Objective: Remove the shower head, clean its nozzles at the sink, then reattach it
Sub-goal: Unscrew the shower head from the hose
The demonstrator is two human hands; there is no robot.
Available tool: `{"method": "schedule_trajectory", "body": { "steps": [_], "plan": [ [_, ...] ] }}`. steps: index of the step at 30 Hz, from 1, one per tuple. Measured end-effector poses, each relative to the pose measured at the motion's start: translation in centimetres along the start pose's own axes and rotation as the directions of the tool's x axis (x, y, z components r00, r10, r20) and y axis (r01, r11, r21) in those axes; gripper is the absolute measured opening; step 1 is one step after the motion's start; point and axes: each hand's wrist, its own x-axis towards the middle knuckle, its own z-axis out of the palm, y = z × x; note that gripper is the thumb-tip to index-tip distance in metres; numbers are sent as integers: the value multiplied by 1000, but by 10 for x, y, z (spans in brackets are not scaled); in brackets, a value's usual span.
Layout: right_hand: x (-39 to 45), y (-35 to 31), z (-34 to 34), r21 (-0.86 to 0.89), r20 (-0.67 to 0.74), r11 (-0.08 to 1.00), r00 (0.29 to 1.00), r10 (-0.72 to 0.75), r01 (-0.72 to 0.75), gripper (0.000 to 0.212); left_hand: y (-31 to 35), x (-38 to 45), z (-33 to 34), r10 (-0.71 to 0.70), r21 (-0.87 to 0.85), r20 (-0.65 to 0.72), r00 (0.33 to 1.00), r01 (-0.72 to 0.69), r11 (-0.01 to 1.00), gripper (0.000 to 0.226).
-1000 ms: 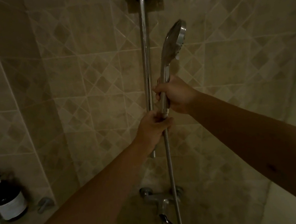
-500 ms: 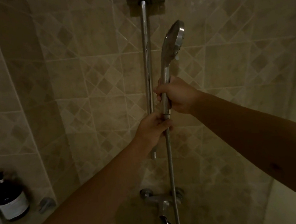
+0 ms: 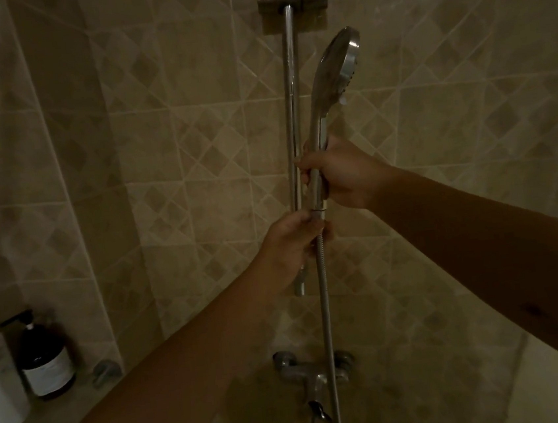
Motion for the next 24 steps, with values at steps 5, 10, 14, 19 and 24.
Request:
{"method": "schedule_trajectory", "body": {
  "steps": [5,10,14,19,24],
  "plan": [
    [-2,1,3,-1,-7,1000,1000,6,-6,19,0,-1,-1,-8,-24,79,997,10,1000,11],
    [-3,-1,6,-5,16,1000,1000,-9,9,11,2,2,2,85,57,-72,994,-81,995,16],
    [-3,-7,5,37,22,999,1000,-8,7,20,5,-1,-6,57,13,60,997,-58,998,17],
    [-4,-6,9,-37,-6,999,1000,2,-2,17,7,-2,1,33,50,69,997,-37,998,24],
    [-7,-5,11,-64,-4,998,1000,-4,4,13,7,-3,8,79,122,-183,980,-57,991,14]
  ]
}}
